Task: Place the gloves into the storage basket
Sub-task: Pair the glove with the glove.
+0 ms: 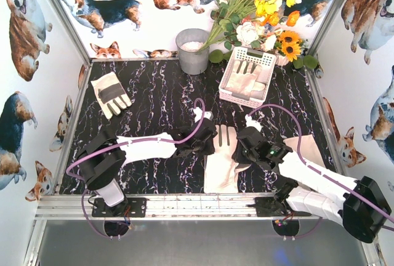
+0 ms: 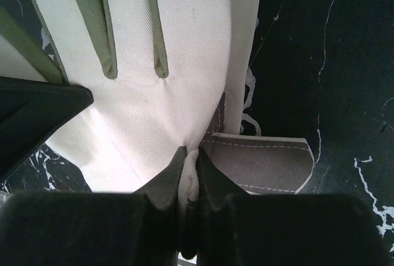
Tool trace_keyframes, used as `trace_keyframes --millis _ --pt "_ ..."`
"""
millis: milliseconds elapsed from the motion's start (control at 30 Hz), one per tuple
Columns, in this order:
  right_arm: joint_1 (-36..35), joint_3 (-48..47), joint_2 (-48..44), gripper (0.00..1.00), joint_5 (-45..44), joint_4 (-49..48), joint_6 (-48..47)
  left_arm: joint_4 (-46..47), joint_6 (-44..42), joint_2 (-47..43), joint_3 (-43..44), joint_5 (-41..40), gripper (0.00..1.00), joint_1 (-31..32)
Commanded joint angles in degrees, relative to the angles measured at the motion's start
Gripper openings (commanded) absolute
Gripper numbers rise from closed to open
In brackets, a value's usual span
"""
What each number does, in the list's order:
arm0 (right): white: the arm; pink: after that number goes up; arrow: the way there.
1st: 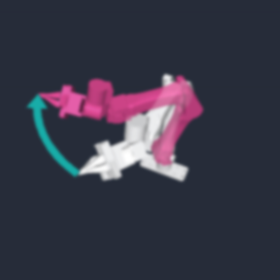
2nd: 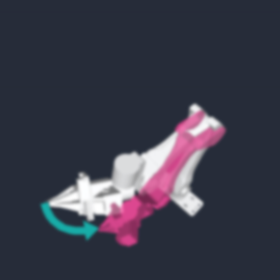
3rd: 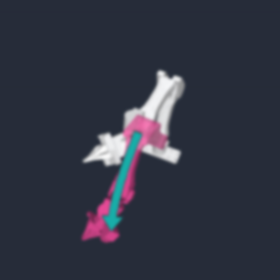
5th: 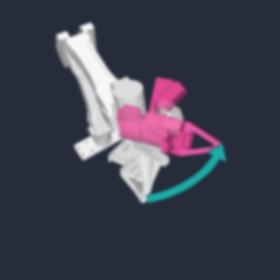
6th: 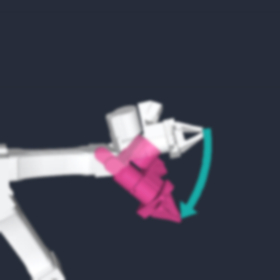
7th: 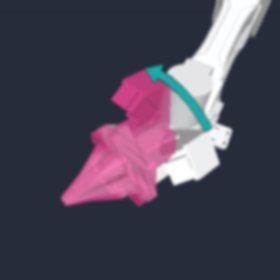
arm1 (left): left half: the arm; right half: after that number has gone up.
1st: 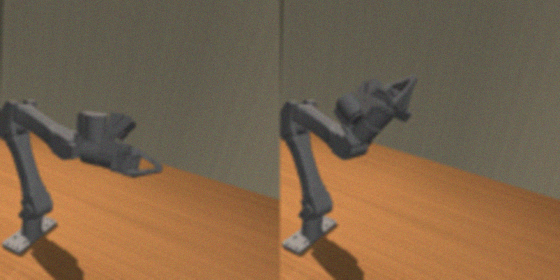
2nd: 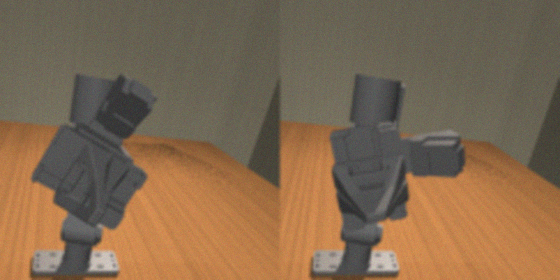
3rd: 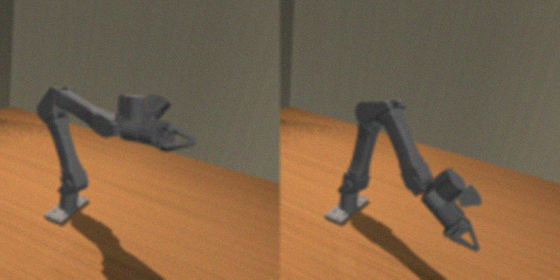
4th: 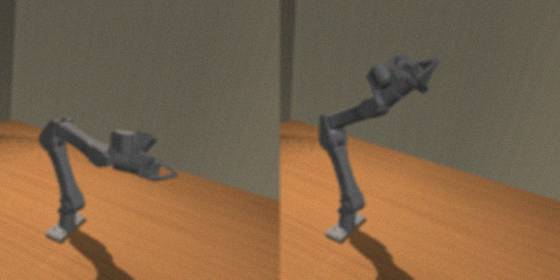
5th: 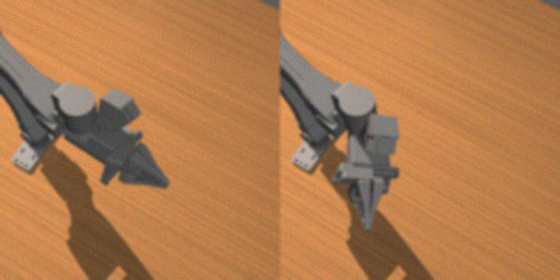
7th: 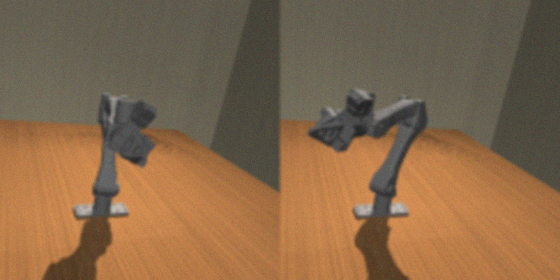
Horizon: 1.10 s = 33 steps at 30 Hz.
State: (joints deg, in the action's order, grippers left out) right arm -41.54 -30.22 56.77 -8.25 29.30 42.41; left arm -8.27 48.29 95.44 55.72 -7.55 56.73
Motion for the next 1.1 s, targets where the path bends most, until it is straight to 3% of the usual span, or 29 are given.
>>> trace_keyframes --millis 0,433,1067 --pt "-0.12 -1.18 -0.77 0.0 -1.64 9.97 -1.17 -4.71 -0.63 -0.43 2.22 -5.94 0.0 -1.53" --pt "-0.19 -0.43 -0.86 0.0 0.37 10.55 -0.26 -12.93 -1.32 0.03 6.04 -3.61 0.0 -1.53" --pt "-0.21 1.66 5.42 0.0 -1.0 5.63 0.2 -9.4 -4.21 4.49 4.89 -7.13 0.0 -1.64"
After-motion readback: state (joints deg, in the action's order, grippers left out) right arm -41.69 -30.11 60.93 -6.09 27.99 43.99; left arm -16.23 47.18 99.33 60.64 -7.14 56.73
